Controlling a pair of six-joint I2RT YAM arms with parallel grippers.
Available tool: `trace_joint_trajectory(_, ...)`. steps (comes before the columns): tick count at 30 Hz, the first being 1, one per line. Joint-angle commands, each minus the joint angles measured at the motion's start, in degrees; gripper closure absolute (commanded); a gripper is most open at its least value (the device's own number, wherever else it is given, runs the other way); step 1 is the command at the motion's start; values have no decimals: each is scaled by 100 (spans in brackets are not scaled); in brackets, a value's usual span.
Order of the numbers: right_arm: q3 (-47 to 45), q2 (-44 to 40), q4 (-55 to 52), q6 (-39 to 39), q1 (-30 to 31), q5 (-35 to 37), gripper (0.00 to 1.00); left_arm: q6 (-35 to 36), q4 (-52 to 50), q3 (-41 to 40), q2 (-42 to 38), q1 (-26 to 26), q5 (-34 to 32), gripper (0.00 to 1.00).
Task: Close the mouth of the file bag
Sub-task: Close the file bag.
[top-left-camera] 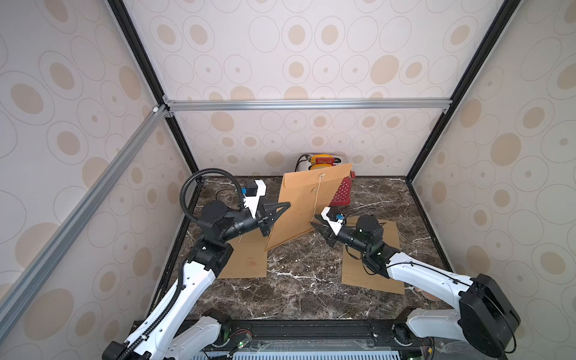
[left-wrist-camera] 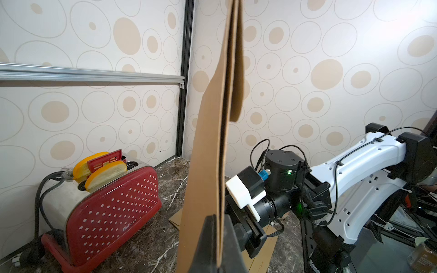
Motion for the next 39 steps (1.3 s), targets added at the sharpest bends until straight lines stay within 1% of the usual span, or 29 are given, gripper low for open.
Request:
trace_joint_trajectory(1, 83, 58, 460, 216, 55, -1, 73, -65, 304, 53, -73, -65, 121, 100)
trace_joint_trajectory(6, 31, 79, 661, 436, 56, -39, 75, -72, 309, 62, -71, -64, 130, 100)
trace_joint_trajectory(10, -24, 34, 664, 501, 52, 2, 84, -83, 295, 64, -62, -66, 106, 100)
trace_joint_trajectory(16, -370, -357, 685, 600, 52, 113, 90, -198, 284, 88, -10, -62, 47, 100)
trace_joint_trajectory(19, -445, -511, 534, 654, 55, 54, 100, -255, 339, 72, -12, -63, 33, 100)
trace_joint_trajectory(24, -374, -745, 61, 1103, 52, -178, 100, -533, 460, 103, 81, -60, 93, 100)
trace_joint_trajectory(26, -230, -851, -327, 1408, 56, -196, 100, -760, 505, 179, 211, -67, 191, 100)
trace_joint_trajectory(29, -109, -944, -619, 1762, 57, -272, 100, -1211, 796, 211, 387, -64, 326, 100)
trace_joint_trajectory(39, -267, -1041, -681, 2443, 170, -194, 100, -2177, 1323, 369, 729, -57, 725, 100)
